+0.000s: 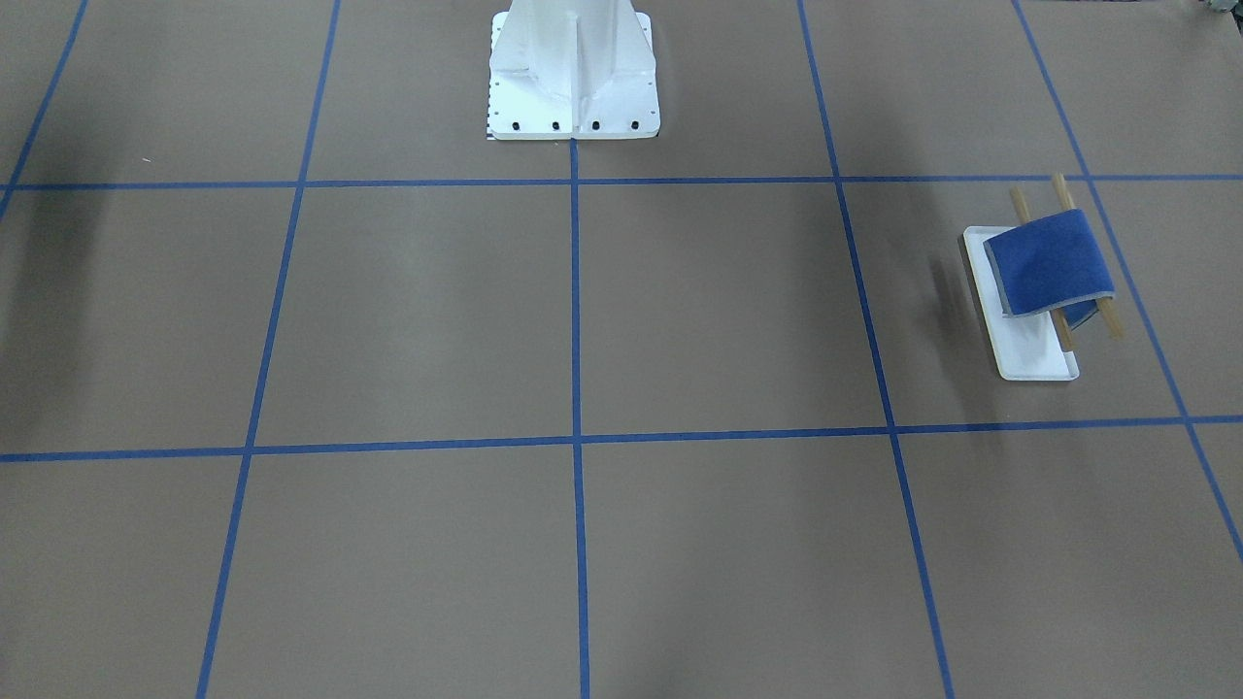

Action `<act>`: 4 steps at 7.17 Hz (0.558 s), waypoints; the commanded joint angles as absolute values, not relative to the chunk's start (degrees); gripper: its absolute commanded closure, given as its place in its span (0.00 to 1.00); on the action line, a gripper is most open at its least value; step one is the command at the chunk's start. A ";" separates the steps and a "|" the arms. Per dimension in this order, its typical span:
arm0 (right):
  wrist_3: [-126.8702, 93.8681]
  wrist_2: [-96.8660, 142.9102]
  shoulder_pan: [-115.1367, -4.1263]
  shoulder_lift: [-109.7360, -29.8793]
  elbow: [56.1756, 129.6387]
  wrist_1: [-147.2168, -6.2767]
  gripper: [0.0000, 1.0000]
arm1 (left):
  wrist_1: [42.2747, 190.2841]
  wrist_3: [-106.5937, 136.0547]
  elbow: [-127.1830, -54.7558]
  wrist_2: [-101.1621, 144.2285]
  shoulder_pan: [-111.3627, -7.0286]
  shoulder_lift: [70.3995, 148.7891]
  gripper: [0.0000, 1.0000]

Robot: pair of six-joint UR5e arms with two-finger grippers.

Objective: Hang towel on rack

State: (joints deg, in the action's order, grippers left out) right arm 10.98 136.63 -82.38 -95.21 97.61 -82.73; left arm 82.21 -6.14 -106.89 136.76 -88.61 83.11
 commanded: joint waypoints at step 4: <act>24.52 131.04 -86.57 -88.59 100.72 -100.72 0.00 | 85.52 -5.54 -106.79 136.41 -90.79 83.06 0.02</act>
